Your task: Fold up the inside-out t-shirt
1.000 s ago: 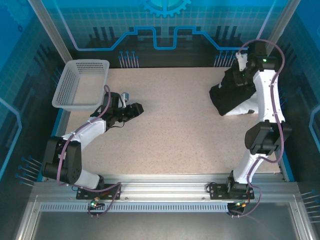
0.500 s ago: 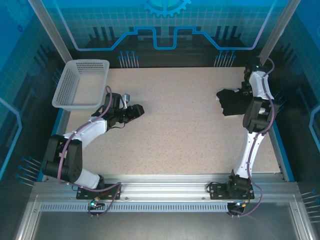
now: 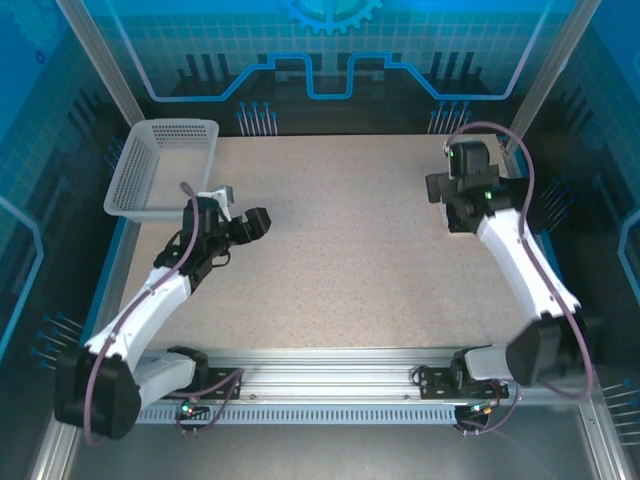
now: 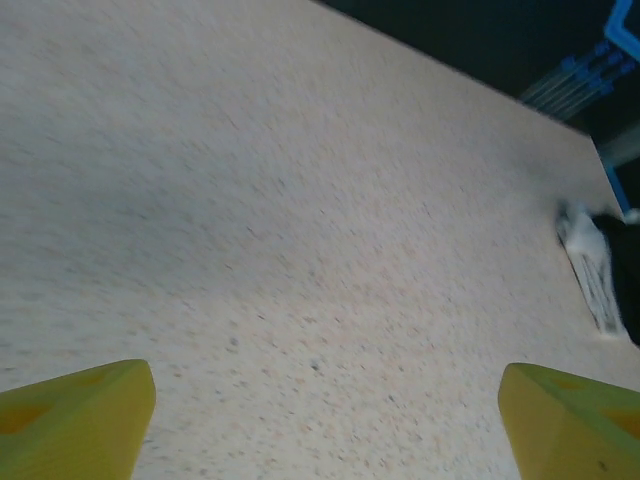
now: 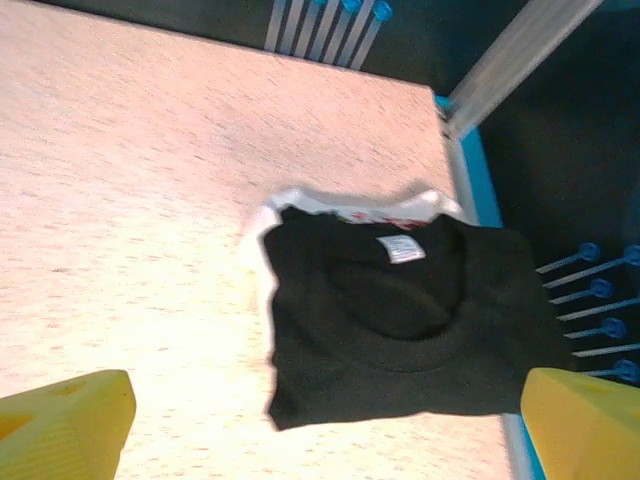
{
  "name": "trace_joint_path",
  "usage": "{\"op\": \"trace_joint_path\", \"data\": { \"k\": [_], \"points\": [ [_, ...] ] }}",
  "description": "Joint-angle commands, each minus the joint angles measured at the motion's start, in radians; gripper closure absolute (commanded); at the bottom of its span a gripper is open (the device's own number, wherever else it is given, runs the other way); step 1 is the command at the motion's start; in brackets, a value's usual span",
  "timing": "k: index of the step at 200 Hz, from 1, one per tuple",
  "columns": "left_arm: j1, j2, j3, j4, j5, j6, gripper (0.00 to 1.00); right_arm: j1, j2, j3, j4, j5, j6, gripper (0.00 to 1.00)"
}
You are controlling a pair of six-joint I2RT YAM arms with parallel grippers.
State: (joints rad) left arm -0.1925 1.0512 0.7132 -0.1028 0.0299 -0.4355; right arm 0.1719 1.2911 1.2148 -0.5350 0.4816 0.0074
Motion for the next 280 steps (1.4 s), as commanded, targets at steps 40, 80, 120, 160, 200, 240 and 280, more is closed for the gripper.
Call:
{"op": "trace_joint_path", "data": {
  "k": [40, 80, 120, 160, 200, 240, 280],
  "points": [
    [0.01, -0.191, -0.227, 0.151, -0.403, 0.141, 0.01, 0.061, -0.297, -0.538, 0.377, -0.076, 0.138, 0.0],
    [0.015, -0.081, -0.372, 0.513, -0.444, 0.307, 0.01, 0.073, -0.337, -0.901, 0.896, -0.032, 0.065, 0.0],
    [0.023, 0.249, -0.396, 0.904, -0.352, 0.488, 0.01, 0.043, -0.165, -0.943, 1.144, -0.064, 0.039, 0.0],
    [0.052, 0.448, -0.324, 1.002, -0.369, 0.527, 0.01, -0.01, 0.018, -0.877, 1.292, -0.127, -0.003, 0.0],
    [0.165, 0.481, -0.324, 0.971, -0.205, 0.421, 0.01, -0.077, 0.213, -0.844, 1.416, -0.211, 0.027, 0.0],
    [0.162, 0.492, -0.333, 1.012, -0.199, 0.433, 0.01, -0.079, 0.209, -0.803, 1.327, -0.233, 0.027, 0.0],
    [0.163, 0.495, -0.332, 1.012, -0.197, 0.432, 0.01, -0.079, 0.209, -0.804, 1.325, -0.233, 0.027, 0.0]
  ]
}}
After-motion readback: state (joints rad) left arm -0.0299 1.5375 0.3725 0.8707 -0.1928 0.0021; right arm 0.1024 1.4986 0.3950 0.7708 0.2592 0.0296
